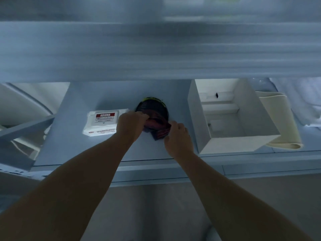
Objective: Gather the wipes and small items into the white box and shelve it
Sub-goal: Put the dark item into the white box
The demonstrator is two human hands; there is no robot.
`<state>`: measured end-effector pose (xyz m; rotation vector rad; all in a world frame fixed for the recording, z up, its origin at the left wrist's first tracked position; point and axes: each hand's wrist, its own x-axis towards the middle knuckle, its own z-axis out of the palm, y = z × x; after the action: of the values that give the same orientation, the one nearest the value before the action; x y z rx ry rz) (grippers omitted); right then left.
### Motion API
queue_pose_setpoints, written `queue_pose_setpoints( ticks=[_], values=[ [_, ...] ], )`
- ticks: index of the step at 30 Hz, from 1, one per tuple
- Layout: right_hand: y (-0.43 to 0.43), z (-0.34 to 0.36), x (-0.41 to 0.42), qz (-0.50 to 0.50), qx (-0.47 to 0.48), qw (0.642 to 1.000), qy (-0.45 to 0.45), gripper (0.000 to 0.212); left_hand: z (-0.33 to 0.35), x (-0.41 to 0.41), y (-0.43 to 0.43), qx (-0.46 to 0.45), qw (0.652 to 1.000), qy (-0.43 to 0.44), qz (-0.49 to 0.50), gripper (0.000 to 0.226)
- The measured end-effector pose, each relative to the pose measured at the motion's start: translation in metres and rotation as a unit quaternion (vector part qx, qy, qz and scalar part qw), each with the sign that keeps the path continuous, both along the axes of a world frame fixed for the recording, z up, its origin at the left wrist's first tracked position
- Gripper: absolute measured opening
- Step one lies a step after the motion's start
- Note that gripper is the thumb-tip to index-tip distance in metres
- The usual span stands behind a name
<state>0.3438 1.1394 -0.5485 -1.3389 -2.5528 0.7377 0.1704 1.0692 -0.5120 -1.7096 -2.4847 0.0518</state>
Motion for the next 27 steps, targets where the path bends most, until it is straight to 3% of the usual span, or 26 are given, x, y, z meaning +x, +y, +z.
queue_pose_setpoints(
  ticks=[4,7,14,16,18,27],
  values=[
    [0.004,0.016,-0.004,-0.091,-0.124,0.979,0.136,0.048,0.027,0.001,-0.003,0.051,0.998,-0.028,-0.014,0.032],
    [0.003,0.043,-0.009,-0.177,-0.266,0.912,0.257,0.045,0.056,0.007,-0.007,0.082,0.995,-0.052,-0.025,0.032],
    [-0.005,0.099,-0.003,-0.268,-0.386,0.819,0.329,0.042,0.1,0.036,-0.023,0.116,0.989,-0.093,0.013,0.023],
    [-0.006,0.113,0.003,-0.268,-0.383,0.821,0.327,0.047,0.109,0.045,-0.026,0.128,0.987,-0.093,0.019,0.018],
    [-0.009,0.128,0.011,-0.248,-0.354,0.846,0.313,0.05,0.118,0.053,-0.027,0.127,0.987,-0.092,0.027,0.015],
    [0.011,0.17,0.059,-0.209,-0.263,0.893,0.298,0.029,0.149,0.11,-0.008,0.184,0.972,-0.137,0.061,0.018]
  ],
)
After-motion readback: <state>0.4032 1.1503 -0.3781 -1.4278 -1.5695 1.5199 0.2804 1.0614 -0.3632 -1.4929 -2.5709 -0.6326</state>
